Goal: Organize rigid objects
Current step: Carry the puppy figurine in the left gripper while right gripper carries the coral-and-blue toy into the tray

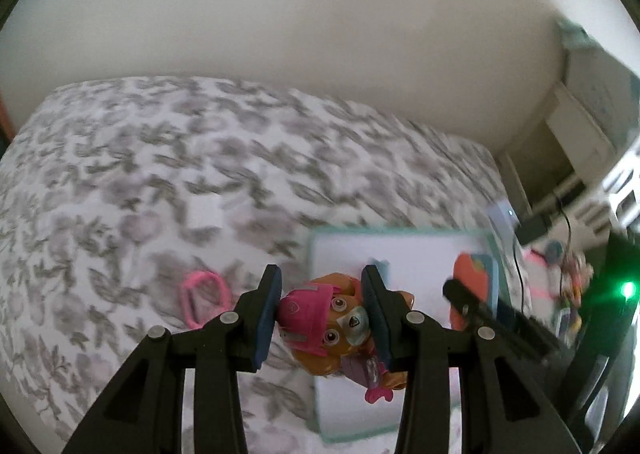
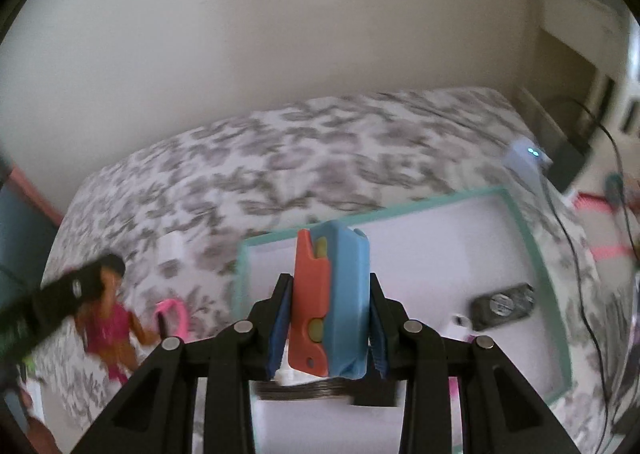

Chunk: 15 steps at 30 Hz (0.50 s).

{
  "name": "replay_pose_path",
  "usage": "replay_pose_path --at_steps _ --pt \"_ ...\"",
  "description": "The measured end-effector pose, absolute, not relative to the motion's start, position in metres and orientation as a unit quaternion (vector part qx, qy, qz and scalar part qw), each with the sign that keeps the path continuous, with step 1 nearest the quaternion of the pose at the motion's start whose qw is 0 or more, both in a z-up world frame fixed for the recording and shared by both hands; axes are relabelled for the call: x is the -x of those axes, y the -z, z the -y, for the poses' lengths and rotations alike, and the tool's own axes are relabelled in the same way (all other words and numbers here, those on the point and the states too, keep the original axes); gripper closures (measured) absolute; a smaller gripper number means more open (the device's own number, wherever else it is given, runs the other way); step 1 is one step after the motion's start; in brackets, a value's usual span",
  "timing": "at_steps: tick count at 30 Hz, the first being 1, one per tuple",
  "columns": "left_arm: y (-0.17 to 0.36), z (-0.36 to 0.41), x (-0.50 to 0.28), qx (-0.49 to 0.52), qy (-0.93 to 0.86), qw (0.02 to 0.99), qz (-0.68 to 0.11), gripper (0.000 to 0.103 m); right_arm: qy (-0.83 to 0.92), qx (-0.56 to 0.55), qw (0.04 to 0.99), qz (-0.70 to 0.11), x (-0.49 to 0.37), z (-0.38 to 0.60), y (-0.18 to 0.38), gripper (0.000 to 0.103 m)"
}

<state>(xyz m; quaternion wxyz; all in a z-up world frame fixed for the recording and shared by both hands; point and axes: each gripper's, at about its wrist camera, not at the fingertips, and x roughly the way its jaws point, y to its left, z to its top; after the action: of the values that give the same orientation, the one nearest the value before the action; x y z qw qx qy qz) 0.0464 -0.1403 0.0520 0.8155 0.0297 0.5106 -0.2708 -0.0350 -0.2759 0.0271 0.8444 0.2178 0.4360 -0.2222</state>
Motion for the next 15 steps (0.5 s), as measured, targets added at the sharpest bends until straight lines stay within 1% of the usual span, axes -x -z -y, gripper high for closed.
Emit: replay_pose_path --at_steps 8,15 --pt "-0.03 0.177 -0.016 -0.065 0.314 0.774 -0.545 0.06 0.289 -0.26 0.805 -0.447 0.073 0.324 -0.014 0.066" --pt "-0.014 0.187 -0.007 -0.084 0.318 0.755 -0.568 0.06 0.309 -0.291 0.777 -0.465 0.092 0.342 0.0 0.066"
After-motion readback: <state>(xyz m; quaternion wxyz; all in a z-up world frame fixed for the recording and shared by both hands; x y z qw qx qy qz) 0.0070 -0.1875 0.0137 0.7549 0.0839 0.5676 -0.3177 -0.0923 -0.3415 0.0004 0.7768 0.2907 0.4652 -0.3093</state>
